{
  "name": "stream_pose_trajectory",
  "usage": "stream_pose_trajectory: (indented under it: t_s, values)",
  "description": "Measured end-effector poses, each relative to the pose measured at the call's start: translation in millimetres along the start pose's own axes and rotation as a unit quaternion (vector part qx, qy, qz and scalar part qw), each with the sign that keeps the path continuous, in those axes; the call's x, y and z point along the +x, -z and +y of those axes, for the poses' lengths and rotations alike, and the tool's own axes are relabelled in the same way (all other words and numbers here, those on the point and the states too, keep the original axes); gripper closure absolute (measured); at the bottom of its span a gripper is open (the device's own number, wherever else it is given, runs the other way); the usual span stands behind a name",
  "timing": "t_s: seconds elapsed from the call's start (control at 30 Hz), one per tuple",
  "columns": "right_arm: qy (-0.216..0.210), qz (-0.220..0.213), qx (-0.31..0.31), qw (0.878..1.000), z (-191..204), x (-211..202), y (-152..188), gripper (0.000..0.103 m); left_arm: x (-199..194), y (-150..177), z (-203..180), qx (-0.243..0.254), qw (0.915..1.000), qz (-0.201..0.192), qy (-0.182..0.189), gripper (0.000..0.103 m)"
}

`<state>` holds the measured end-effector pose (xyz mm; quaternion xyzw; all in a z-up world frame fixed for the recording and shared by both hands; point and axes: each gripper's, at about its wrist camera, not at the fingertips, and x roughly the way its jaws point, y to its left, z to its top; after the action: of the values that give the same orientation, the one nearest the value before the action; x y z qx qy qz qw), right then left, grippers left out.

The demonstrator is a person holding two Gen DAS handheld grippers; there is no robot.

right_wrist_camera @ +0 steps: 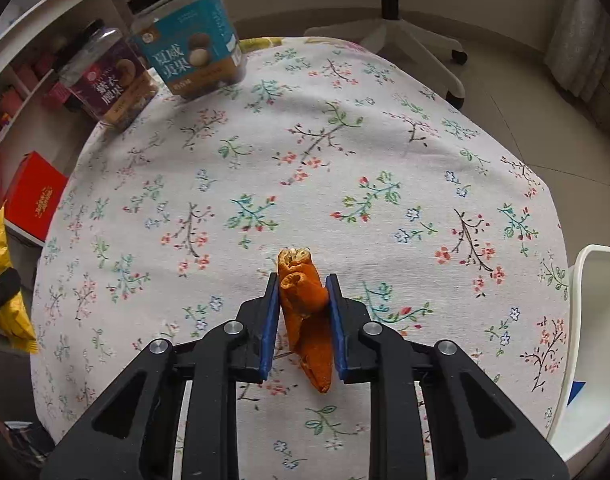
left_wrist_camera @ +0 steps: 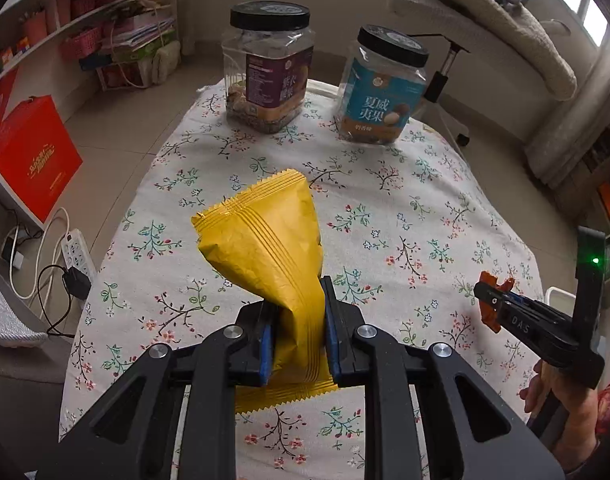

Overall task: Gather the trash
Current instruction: 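Lift the yellow wrapper and orange peel and carry both toward the white bin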

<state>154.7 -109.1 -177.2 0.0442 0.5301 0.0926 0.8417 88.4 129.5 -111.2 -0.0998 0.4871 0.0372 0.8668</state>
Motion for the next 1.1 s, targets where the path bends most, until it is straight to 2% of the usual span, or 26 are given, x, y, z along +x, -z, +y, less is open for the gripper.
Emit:
stream_pose_trajectory:
  t_s: [0.17,0.33,0.57,1.1]
  values:
    - [-0.029,-0.052,-0.026,0.998,24,-33,-7,0.082,-13,-4,7,-0.015,0.9994,-0.031,-0.004,0.083]
    - [-0.051,-0.092,-0.042,0.994,36,-61,-4,0.082,-25,-6,2,-0.01,0.9974,-0.067,-0.023,0.083]
    - [-0.038,-0.142,-0.065,0.987,44,-91,3,0.081,-33,-8,-3,-0.025,0.9955,-0.09,-0.016,0.083]
    - [-0.016,-0.177,-0.059,0.982,19,-120,9,0.081,-43,-6,-42,-0.013,0.9949,-0.1,0.005,0.083]
